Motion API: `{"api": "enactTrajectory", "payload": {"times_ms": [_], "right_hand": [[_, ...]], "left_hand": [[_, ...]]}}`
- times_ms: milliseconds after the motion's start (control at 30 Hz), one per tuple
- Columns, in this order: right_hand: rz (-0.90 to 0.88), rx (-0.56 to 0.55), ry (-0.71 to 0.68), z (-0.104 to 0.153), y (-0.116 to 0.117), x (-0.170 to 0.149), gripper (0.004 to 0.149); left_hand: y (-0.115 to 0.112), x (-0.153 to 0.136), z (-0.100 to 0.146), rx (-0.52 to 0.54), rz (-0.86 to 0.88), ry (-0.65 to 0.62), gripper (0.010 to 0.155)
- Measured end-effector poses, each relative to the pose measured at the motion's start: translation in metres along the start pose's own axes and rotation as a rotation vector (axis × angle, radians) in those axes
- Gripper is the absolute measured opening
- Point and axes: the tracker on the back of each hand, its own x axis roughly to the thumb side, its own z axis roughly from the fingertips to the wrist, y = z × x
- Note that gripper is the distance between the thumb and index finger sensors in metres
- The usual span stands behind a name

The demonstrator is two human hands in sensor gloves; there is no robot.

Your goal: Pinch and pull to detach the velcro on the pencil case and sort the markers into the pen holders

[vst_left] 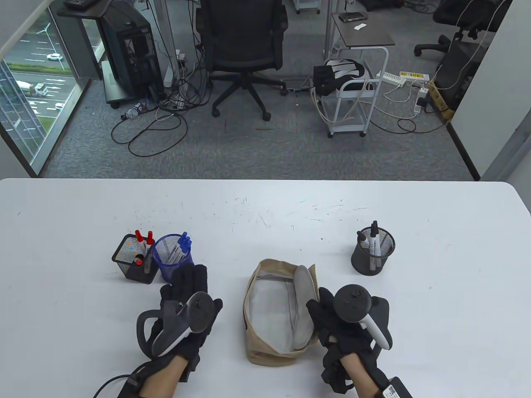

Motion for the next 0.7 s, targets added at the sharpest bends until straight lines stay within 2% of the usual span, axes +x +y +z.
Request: {"api": "enactTrajectory", "payload": {"times_ms": [67, 200, 300, 500, 700], "right_hand": [[-0.001, 0.001, -0.002, 0.0, 0.0, 0.0, 0.062], [-0.024, -0.008, -0.014, 0.004, -0.004, 0.002, 0.062], [-0.021, -0.03, -0.018, 0.007, -0.007, 0.004, 0.063], [-0.013, -0.079, -0.017, 0.015, -0.016, 0.006, 0.065], [0.068, -0.286, -0.054, 0.036, -0.04, 0.015, 0.066]], "left_hand": [[-0.014, 0.006, 0.0, -0.037, -0.031, -0.009, 0.089], [-0.044, 0.011, -0.006, -0.198, -0.076, -0.036, 0.086], [-0.063, 0.013, -0.009, -0.252, -0.098, -0.055, 0.084], [-0.07, 0.012, -0.006, -0.312, -0.038, -0.042, 0.084], [-0.072, 0.008, -0.003, -0.328, -0.049, -0.039, 0.084]]}}
